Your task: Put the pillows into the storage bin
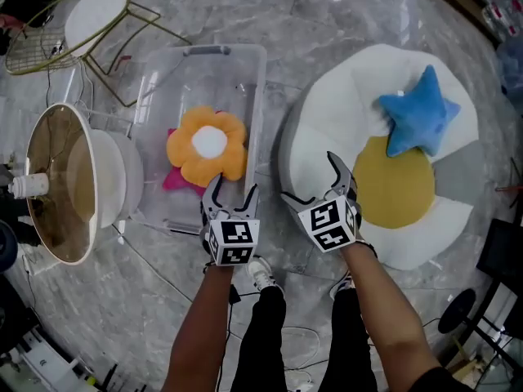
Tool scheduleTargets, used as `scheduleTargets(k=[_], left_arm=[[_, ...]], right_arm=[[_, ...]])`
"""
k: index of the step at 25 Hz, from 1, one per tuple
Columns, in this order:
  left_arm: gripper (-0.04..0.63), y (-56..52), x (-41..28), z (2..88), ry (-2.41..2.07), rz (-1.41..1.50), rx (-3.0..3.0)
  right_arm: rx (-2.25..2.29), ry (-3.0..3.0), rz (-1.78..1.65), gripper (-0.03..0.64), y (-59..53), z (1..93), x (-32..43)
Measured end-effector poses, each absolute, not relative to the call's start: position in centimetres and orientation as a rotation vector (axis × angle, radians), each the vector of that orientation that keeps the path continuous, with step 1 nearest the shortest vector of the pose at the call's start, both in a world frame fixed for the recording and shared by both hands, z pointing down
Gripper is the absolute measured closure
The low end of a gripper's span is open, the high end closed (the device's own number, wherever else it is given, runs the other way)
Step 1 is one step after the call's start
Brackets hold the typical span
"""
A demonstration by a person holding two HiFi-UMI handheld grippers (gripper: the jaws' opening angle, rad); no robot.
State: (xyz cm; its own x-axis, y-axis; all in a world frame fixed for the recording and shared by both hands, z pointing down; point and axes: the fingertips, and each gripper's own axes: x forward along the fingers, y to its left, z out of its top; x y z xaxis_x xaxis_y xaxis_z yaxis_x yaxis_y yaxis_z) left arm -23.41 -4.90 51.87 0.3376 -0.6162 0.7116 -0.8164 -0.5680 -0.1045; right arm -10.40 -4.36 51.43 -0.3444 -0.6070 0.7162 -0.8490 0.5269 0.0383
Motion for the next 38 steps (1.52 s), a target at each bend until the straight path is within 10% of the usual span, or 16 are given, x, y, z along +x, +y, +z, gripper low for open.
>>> scheduleTargets(k=[19,38], left_arm=[[0.272,-1.4,14.8,47.5,-0.985,1.106,2.615],[0.270,-5.6,31.0,54.1,-0.608,1.330,2.818]], right_arm=[[1.459,-1.901,0.522,0.018,2.3,48.4,28.0],[1.582,-1.733,0.679,0.018,2.2,57.3,45.3]])
